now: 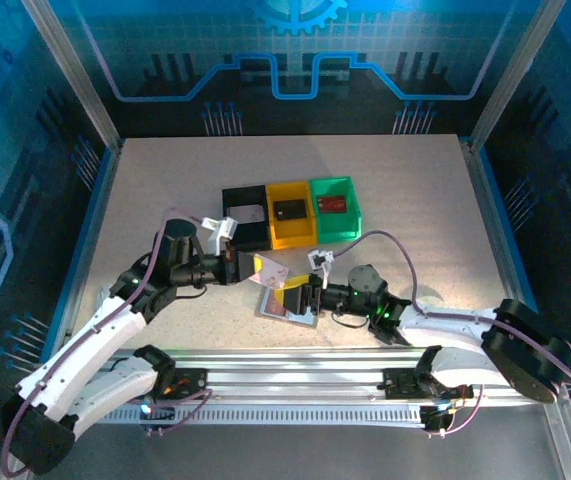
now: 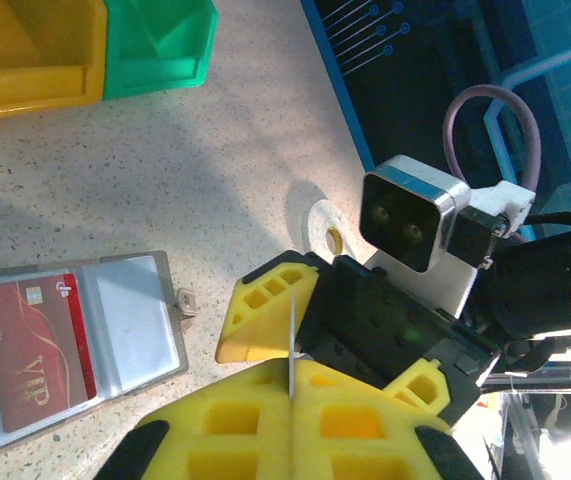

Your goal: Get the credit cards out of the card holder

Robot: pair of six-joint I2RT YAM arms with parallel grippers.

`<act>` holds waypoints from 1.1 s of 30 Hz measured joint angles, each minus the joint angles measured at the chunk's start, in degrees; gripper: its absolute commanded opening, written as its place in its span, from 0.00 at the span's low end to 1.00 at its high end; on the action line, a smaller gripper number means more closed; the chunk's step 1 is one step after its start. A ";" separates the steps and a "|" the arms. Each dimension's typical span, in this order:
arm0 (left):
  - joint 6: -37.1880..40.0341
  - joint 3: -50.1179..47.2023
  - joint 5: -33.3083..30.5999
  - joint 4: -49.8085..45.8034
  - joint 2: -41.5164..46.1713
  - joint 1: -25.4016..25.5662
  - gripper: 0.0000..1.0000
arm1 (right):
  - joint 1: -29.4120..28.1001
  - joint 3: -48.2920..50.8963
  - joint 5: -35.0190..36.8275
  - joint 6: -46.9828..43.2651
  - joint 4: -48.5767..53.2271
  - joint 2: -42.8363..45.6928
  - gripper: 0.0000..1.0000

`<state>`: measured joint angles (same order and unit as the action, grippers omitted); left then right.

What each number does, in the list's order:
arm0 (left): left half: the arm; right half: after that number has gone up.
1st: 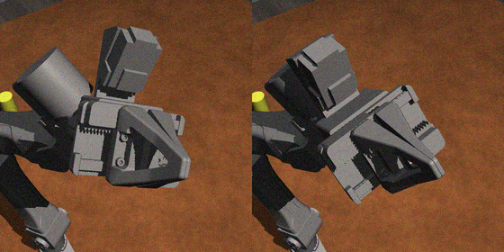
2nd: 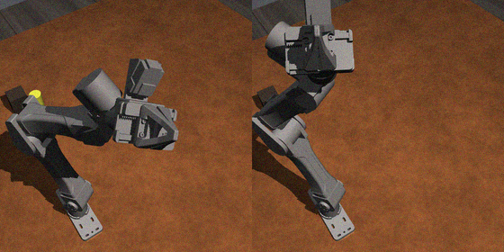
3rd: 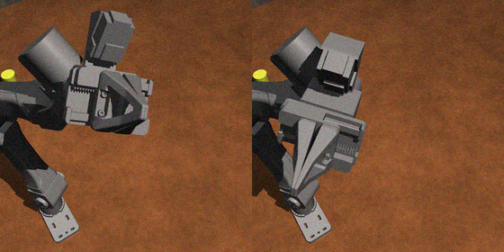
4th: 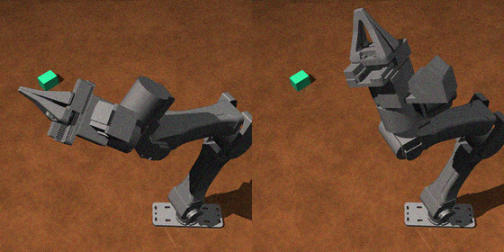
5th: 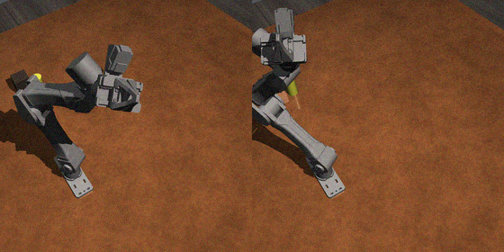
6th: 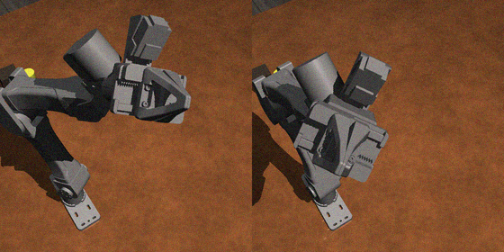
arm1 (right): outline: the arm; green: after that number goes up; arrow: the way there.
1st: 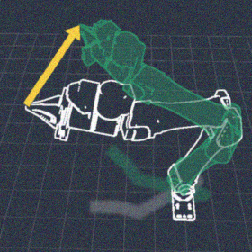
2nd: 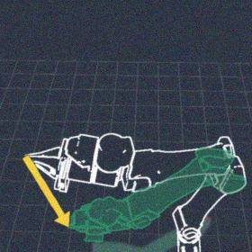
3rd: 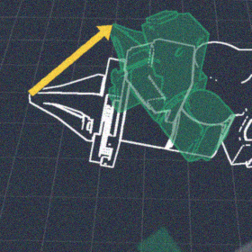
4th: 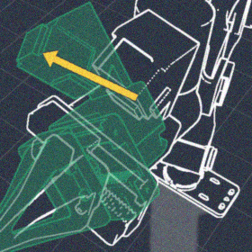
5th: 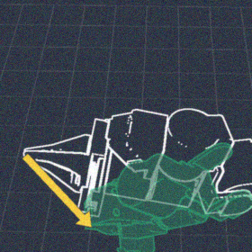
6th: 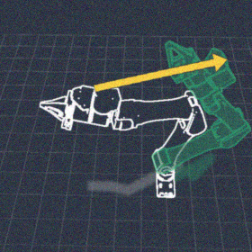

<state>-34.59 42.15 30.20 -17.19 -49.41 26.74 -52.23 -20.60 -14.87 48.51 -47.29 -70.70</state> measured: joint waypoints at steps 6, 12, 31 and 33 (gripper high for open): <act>0.00 0.00 0.00 -0.02 0.20 0.00 0.00 | -0.02 -0.81 0.79 -0.07 -1.33 -0.04 0.55; 0.00 -0.31 -0.04 -0.02 0.87 -0.02 0.00 | -0.39 -1.64 1.09 -0.76 -1.11 1.40 0.41; 0.52 -0.42 -1.16 -0.13 1.68 0.04 0.27 | -1.44 -2.21 2.43 -2.08 -0.31 1.97 0.00; 0.96 -0.42 -1.79 -0.35 1.70 0.04 0.37 | -1.51 -2.25 2.45 -2.14 -0.20 2.25 0.00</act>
<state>-33.63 41.74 28.40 -17.54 -47.70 26.79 -53.74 -22.85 -12.43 46.37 -47.48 -68.45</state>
